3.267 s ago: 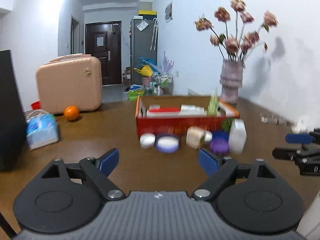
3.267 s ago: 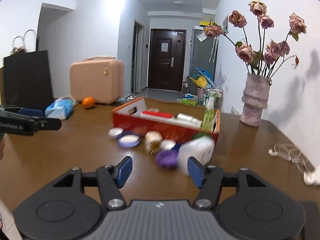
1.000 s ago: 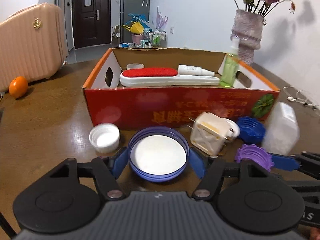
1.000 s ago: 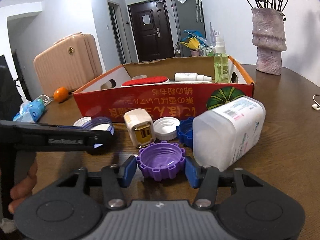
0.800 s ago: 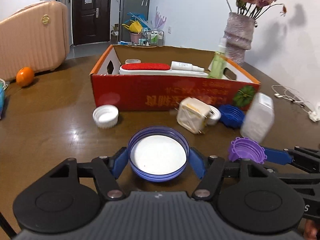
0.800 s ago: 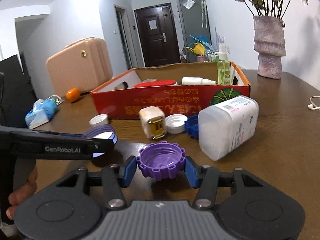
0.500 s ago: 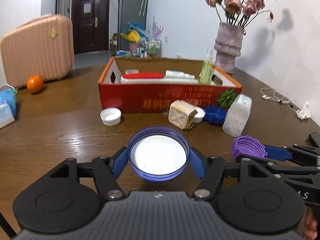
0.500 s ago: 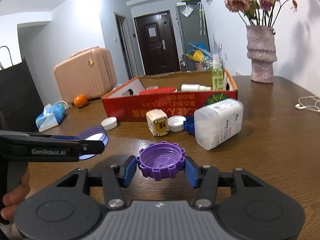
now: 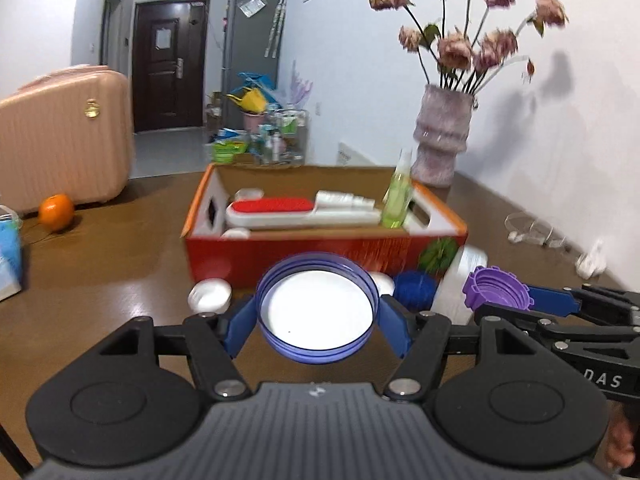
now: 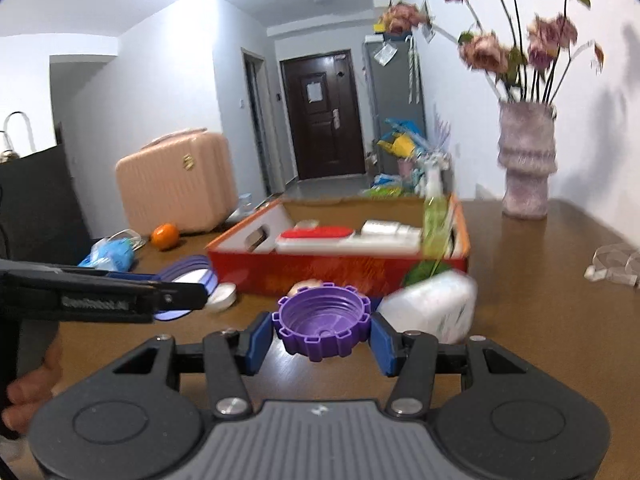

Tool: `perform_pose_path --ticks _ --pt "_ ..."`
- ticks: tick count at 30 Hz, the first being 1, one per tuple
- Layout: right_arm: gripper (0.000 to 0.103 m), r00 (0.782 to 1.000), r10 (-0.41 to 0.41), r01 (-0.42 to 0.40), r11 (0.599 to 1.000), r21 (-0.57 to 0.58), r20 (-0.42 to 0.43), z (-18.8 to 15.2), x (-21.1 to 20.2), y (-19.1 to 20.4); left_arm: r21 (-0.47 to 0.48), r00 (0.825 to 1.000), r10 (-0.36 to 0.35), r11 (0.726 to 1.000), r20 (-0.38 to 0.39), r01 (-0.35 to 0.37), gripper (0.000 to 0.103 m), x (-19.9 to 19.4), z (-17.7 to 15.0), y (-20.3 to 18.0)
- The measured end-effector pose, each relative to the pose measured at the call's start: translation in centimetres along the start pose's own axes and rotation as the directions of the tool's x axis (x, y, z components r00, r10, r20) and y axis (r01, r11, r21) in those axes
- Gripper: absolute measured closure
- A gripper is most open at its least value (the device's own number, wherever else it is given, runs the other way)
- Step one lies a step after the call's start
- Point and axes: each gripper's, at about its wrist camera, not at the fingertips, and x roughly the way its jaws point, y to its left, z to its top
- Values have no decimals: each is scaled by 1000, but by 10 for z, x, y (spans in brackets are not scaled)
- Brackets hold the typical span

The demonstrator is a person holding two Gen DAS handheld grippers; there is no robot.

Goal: Organize rigid objects
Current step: 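Lower the jar lid and purple cap into the box and open both tools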

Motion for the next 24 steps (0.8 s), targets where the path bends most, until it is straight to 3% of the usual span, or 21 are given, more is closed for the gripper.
perform_pose_path --ticks 4,10,19,24 --pt "52 1000 11 -12 1000 -11 -9 40 36 -23 8 999 -40 999 -21 40 36 43 43 10" --pt "52 989 -10 14 1000 26 -145 82 131 -74 22 991 -10 1000 -137 13 36 134 86 29" --pt "52 945 -40 39 999 -9 -323 99 223 -102 46 964 48 998 -261 -37 36 228 99 42" --pt "51 940 -64 53 998 -41 -335 97 240 -99 71 960 60 997 -274 -42 35 241 90 41"
